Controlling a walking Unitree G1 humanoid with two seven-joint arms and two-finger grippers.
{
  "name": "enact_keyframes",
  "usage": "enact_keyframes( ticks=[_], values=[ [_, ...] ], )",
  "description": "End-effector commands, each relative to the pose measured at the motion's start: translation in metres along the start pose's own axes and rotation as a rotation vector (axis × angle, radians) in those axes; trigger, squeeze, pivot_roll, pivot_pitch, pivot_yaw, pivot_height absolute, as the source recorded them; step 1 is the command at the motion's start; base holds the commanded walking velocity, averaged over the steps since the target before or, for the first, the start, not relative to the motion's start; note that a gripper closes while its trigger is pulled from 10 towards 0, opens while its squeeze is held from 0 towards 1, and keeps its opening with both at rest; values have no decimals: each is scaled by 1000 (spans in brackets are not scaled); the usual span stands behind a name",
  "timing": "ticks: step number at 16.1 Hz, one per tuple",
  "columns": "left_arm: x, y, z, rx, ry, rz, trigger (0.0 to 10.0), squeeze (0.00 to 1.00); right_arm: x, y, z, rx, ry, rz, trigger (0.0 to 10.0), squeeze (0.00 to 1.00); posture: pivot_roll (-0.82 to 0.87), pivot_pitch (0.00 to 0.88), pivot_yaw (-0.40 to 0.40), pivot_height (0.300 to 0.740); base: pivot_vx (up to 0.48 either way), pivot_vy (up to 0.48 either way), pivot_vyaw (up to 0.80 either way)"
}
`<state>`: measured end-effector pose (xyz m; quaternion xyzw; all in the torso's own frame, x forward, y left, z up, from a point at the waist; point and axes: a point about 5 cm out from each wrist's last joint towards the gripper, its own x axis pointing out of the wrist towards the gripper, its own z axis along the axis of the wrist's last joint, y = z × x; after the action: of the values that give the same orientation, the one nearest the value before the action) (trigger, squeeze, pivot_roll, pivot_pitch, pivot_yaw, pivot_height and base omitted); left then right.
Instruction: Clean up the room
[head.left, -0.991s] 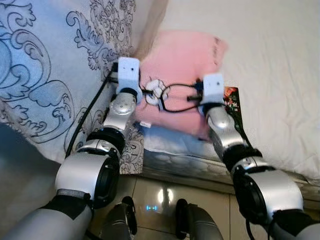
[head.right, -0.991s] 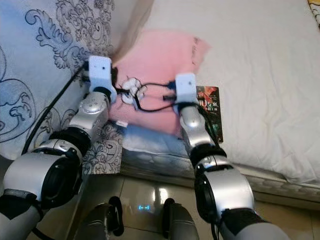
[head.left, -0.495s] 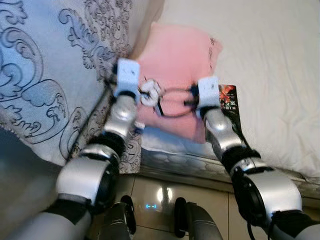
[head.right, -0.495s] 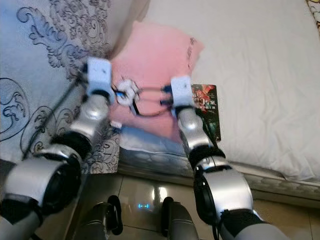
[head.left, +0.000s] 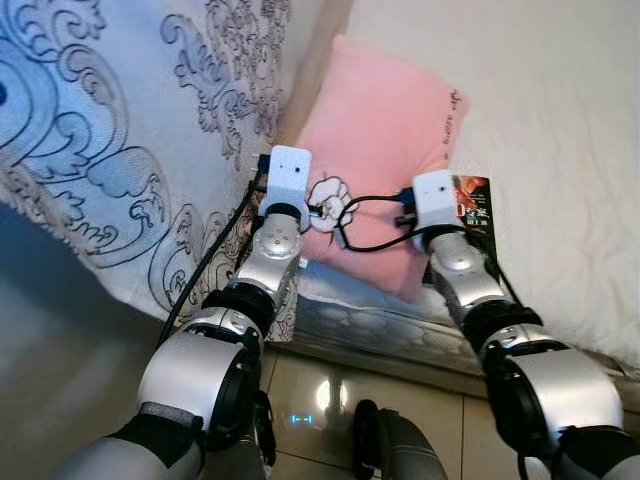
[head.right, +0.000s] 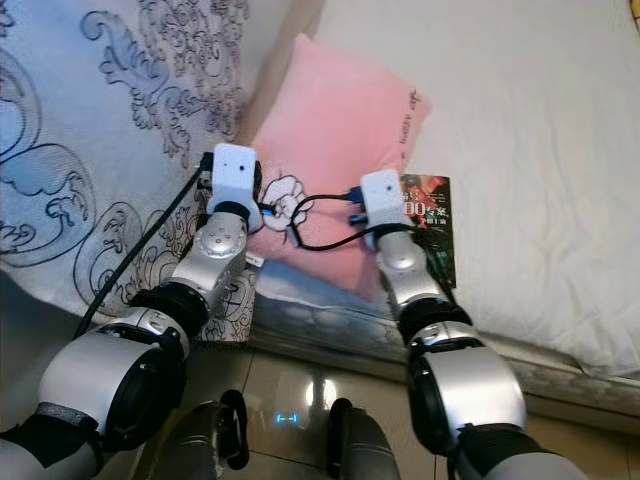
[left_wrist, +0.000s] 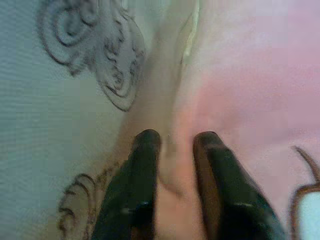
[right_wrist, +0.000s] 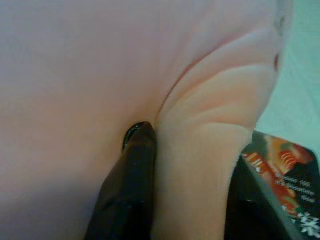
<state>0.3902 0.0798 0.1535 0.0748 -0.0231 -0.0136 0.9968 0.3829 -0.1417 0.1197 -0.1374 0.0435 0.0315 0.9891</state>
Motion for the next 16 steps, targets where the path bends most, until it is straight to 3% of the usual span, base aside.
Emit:
enact_keyframes(
  ticks=[1, 4, 6, 7, 10, 11, 12, 13, 14, 16],
  values=[
    [1, 1, 1, 20, -8, -2, 10000, 1000, -7, -7, -19, -35, 54, -20, 10000, 1000, 31, 229, -32, 740, 0, 0, 0],
    [-2, 7, 6, 49, -83, -16, 10000, 1000, -11, -18, -20, -106, -3, -49, 10000, 1000, 21, 197, -28, 740, 0, 0, 0],
    [-10, 11, 2, 53, -105, -36, 10000, 1000, -18, -25, -31, -169, -7, -54, 10000, 1000, 30, 171, -25, 740, 0, 0, 0],
    [-20, 5, 2, 41, -137, -86, 10000, 1000, -23, -31, -36, -187, -23, -72, 10000, 1000, 38, 149, -26, 740, 0, 0, 0],
    [-44, 1, 0, 73, -183, -164, 10000, 1000, -40, -47, -44, -100, -93, -180, 10000, 1000, 62, 77, -33, 740, 0, 0, 0],
    [-50, 6, -4, 92, -177, -169, 10000, 1000, -52, -53, -50, 26, -108, -251, 10000, 1000, 67, 49, -34, 740, 0, 0, 0],
    [-53, 10, -7, 102, -167, -170, 10000, 1000, -60, -55, -54, 92, -113, -285, 10000, 1000, 67, 35, -31, 740, 0, 0, 0],
    [-59, 20, -17, 104, -115, -158, 10000, 1000, -80, -55, -59, 168, -144, -316, 10000, 1000, 63, 3, -21, 740, 0, 0, 0],
    [-64, 27, -24, 91, -94, -157, 10000, 1000, -97, -52, -61, 180, -165, -323, 10000, 1000, 63, 0, -18, 740, 0, 0, 0],
    [-95, 35, -32, 47, -119, -234, 10000, 1000, -145, -42, -72, 169, -148, -328, 10000, 1000, 69, 0, -5, 740, 0, 0, 0]
  ],
)
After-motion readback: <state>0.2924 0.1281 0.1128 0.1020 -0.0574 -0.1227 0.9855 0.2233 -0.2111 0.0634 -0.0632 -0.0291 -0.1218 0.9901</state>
